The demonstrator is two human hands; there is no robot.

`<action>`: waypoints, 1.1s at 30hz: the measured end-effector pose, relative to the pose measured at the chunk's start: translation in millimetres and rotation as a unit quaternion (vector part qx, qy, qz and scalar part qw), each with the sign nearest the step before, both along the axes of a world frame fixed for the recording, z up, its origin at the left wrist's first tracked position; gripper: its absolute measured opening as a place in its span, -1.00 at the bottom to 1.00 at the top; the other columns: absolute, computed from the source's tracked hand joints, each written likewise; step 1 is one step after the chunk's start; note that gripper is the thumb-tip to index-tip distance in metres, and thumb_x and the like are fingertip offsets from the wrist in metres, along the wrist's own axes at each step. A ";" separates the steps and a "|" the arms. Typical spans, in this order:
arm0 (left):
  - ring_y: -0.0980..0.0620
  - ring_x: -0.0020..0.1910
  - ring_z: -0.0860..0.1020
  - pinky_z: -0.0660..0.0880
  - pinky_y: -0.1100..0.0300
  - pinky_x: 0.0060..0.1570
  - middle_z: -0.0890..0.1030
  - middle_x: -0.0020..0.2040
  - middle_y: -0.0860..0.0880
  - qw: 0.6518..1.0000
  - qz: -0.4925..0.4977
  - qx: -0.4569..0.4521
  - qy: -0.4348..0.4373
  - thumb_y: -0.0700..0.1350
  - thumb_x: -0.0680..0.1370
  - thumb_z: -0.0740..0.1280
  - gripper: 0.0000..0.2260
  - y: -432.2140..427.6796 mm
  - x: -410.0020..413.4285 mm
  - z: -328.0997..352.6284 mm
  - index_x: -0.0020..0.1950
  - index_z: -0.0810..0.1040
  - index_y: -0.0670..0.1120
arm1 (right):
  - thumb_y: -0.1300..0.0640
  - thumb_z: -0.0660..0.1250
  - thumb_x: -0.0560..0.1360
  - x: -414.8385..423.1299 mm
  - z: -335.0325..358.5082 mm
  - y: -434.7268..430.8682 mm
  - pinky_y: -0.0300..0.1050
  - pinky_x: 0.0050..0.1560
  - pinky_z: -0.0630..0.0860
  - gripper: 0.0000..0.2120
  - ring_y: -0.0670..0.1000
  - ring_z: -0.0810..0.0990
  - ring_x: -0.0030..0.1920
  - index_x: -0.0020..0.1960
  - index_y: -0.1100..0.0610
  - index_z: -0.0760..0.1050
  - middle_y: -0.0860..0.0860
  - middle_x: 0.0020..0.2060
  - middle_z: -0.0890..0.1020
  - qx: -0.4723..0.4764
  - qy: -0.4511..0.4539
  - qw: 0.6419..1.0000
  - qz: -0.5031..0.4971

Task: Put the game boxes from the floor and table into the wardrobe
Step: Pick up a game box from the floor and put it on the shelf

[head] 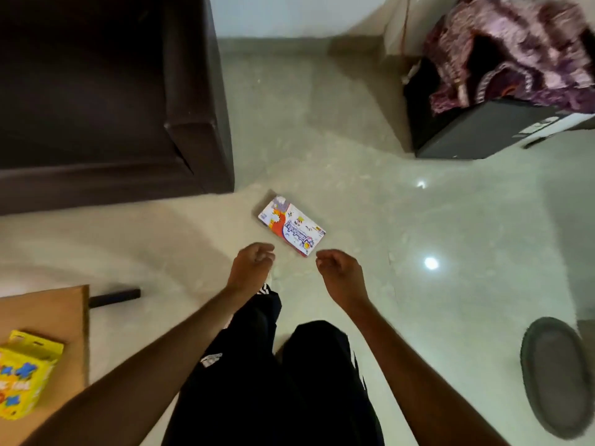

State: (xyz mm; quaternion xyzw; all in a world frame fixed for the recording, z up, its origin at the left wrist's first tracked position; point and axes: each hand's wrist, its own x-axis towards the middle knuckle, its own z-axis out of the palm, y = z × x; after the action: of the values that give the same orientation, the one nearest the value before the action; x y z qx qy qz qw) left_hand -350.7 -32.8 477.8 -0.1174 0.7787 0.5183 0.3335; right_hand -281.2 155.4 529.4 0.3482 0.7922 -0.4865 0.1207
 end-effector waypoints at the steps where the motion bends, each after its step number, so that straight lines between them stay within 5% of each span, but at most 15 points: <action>1: -0.17 -0.03 0.67 0.57 -0.15 0.11 0.70 -0.11 -0.08 1.000 0.005 -0.009 -0.017 -0.08 0.33 0.27 -0.82 16.6 -22.7 -29.3 -0.14 0.58 0.13 | 0.20 0.34 0.50 -27.9 -23.2 16.1 -0.29 -0.17 0.42 -0.85 -0.06 0.60 -0.15 0.02 0.11 0.65 -0.03 -0.16 0.68 0.004 -0.013 1.000 0.013; 6: -0.06 -0.01 0.67 0.56 0.04 0.12 0.70 -0.08 -0.05 0.995 0.024 -0.069 -0.067 -0.14 0.39 0.28 -0.82 85.3 -101.0 -142.0 -0.08 0.62 0.03 | 0.23 0.32 0.48 -122.5 -153.3 71.6 -0.21 -0.09 0.48 -0.82 0.01 0.63 -0.14 0.04 0.12 0.64 0.04 -0.05 0.72 0.001 -0.067 0.995 0.067; 13: -0.12 0.09 0.58 0.38 0.28 -0.10 0.65 0.12 -0.11 0.975 0.056 -0.154 -0.149 -0.15 0.45 0.31 -0.73 159.5 -136.2 -418.9 0.14 0.58 -0.09 | 0.26 0.34 0.45 -181.6 -441.2 122.5 -0.01 0.19 0.51 -0.72 0.13 0.64 0.08 0.15 0.18 0.59 0.09 0.11 0.68 0.018 -0.111 0.968 0.225; 17: -0.22 0.23 0.51 0.40 0.14 0.03 0.54 0.26 -0.18 0.950 0.123 -0.194 -0.211 -0.16 0.47 0.31 -0.62 174.5 -113.8 -515.7 0.27 0.42 -0.17 | 0.22 0.34 0.42 -192.2 -552.0 134.2 0.04 0.26 0.48 -0.69 0.13 0.56 0.21 0.15 0.14 0.59 0.12 0.17 0.59 0.055 -0.127 0.950 0.279; 20: -0.26 0.24 0.50 0.44 0.06 0.07 0.45 0.34 -0.23 0.919 0.251 -0.190 -0.239 -0.17 0.47 0.33 -0.53 177.2 -103.7 -569.8 0.34 0.31 -0.22 | 0.16 0.35 0.42 -203.3 -617.1 136.6 0.16 0.28 0.45 -0.52 0.16 0.44 0.32 0.34 0.08 0.44 0.13 0.31 0.47 0.093 -0.134 0.937 0.310; 23: -0.19 0.10 0.60 0.58 -0.03 0.09 0.60 0.19 -0.14 0.913 0.334 -0.121 -0.201 -0.09 0.32 0.36 -0.52 174.3 -108.1 -600.3 0.24 0.45 -0.11 | 0.12 0.38 0.43 -221.9 -654.7 131.6 0.19 0.25 0.45 -0.38 0.20 0.40 0.34 0.44 0.11 0.26 0.16 0.33 0.43 0.104 -0.141 0.935 0.307; 27: -0.14 -0.06 0.67 0.65 -0.12 -0.07 0.67 0.05 -0.07 0.912 0.354 0.000 -0.205 -0.26 0.35 0.31 -0.64 170.3 -116.7 -584.6 0.13 0.49 -0.07 | 0.10 0.42 0.39 -234.9 -662.2 128.6 0.13 0.15 0.55 -0.53 0.21 0.51 0.19 0.27 0.09 0.42 0.16 0.15 0.50 0.079 -0.133 0.948 0.279; 33: -0.13 0.02 0.65 0.62 -0.14 0.00 0.65 0.03 -0.03 0.912 0.374 0.062 -0.155 -0.28 0.30 0.33 -0.58 155.3 -106.7 -471.5 0.01 0.54 0.19 | 0.12 0.44 0.38 -225.9 -559.7 129.9 0.17 0.11 0.56 -0.58 0.20 0.53 0.13 0.22 0.07 0.45 0.15 0.10 0.51 0.052 -0.053 0.965 0.251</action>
State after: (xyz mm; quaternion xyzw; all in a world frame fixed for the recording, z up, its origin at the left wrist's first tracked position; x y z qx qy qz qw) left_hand -457.4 122.4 6.3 -0.4579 0.5824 0.6280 0.2382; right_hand -507.2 285.3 -30.3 0.1694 0.8710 -0.3794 0.2621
